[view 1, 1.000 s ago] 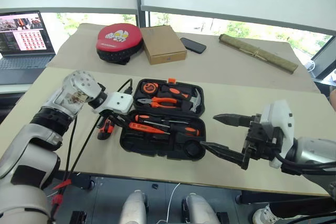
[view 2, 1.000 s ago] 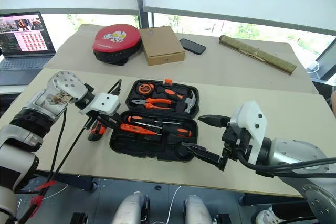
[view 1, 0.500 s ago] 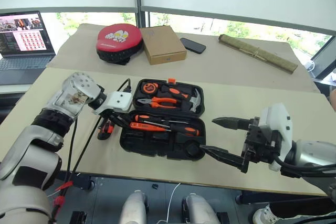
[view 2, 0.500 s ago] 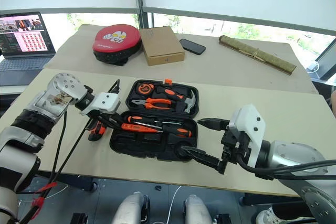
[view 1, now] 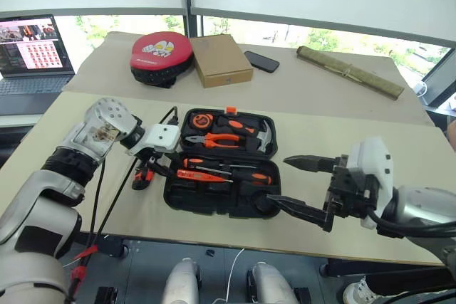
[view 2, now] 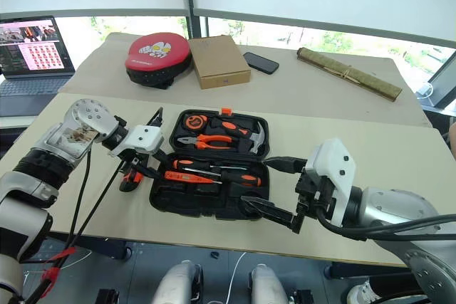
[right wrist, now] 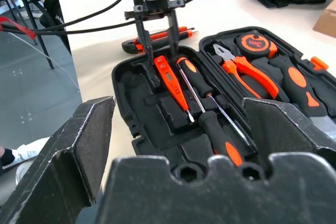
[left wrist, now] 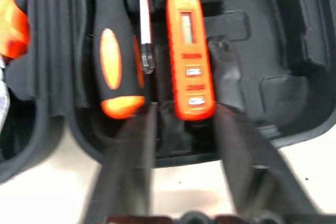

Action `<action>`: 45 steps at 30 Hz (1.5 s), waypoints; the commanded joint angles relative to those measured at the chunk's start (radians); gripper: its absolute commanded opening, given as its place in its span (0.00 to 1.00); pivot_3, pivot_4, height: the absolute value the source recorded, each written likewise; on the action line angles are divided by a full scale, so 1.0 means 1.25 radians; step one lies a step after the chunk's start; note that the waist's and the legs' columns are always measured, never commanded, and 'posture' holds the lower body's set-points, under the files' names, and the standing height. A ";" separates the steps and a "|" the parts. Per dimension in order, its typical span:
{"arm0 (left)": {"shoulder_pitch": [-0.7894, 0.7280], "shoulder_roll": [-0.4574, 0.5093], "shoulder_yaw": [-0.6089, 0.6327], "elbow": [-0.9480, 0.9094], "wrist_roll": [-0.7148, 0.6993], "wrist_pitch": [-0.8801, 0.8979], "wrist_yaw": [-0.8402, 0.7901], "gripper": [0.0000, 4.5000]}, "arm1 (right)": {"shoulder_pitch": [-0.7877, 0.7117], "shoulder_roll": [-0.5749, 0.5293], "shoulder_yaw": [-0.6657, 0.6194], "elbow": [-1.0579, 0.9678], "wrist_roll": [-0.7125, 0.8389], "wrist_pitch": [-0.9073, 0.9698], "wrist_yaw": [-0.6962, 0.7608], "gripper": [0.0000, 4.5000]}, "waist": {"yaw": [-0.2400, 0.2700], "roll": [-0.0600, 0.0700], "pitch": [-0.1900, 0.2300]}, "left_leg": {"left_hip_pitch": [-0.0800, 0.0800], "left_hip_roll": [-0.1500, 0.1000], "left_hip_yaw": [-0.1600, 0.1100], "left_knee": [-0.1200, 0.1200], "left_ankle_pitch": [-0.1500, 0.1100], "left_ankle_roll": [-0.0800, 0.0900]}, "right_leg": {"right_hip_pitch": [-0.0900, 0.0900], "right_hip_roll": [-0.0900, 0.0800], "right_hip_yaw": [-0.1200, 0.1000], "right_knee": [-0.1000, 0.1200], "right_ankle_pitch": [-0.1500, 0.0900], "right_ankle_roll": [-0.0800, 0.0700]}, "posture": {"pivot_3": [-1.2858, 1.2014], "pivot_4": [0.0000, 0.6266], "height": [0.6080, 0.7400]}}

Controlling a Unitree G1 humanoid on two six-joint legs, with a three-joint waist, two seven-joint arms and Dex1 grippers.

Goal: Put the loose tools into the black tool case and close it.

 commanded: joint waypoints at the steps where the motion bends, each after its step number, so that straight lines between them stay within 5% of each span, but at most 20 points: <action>1: -0.031 0.047 0.010 -0.055 -0.097 0.072 -0.006 0.60 | -0.007 -0.004 -0.001 -0.011 0.003 -0.015 -0.001 1.00 | -0.001 0.000 0.000 | 0.000 0.000 0.000 0.000 0.000 0.000 | 0.000 0.000 0.000 0.000 0.000 0.000 | 0.52 0.24 1.00; 9: -0.052 0.092 0.014 -0.121 -0.194 0.163 -0.006 0.60 | -0.001 -0.003 0.008 -0.017 -0.001 -0.018 -0.003 1.00 | 0.002 0.000 0.000 | 0.000 0.000 0.000 0.000 0.000 0.000 | 0.000 0.000 0.000 0.000 0.000 0.000 | 0.52 0.24 1.00; 17: 0.058 0.025 0.097 -0.207 -0.145 0.166 0.022 0.01 | 0.000 -0.006 0.008 -0.012 -0.003 -0.019 0.002 1.00 | 0.001 0.000 0.000 | 0.000 0.000 0.000 0.000 0.000 0.000 | 0.000 0.000 0.000 0.000 0.000 0.000 | 0.52 0.24 1.00; 24: 0.164 -0.008 0.148 -0.305 -0.116 0.189 0.070 0.01 | 0.003 -0.005 0.021 -0.003 -0.033 -0.022 0.015 1.00 | 0.001 0.000 0.000 | 0.000 0.000 0.000 0.000 0.000 0.000 | 0.000 0.000 0.000 0.000 0.000 0.000 | 0.52 0.24 1.00; 30: 0.195 -0.089 0.209 -0.293 -0.106 0.187 0.158 0.01 | -0.002 0.002 0.032 0.006 -0.047 -0.024 0.024 1.00 | 0.003 0.000 0.000 | 0.000 0.000 0.000 0.001 0.000 0.000 | 0.001 0.000 0.000 0.000 0.000 0.000 | 0.52 0.24 1.00; 45: 0.266 -0.142 0.238 -0.249 -0.049 0.107 0.179 0.01 | 0.011 0.007 0.025 0.007 -0.049 -0.020 0.025 1.00 | 0.002 0.000 0.000 | 0.000 -0.001 0.000 0.000 0.000 0.000 | 0.000 0.000 0.000 0.000 0.000 0.000 | 0.52 0.24 1.00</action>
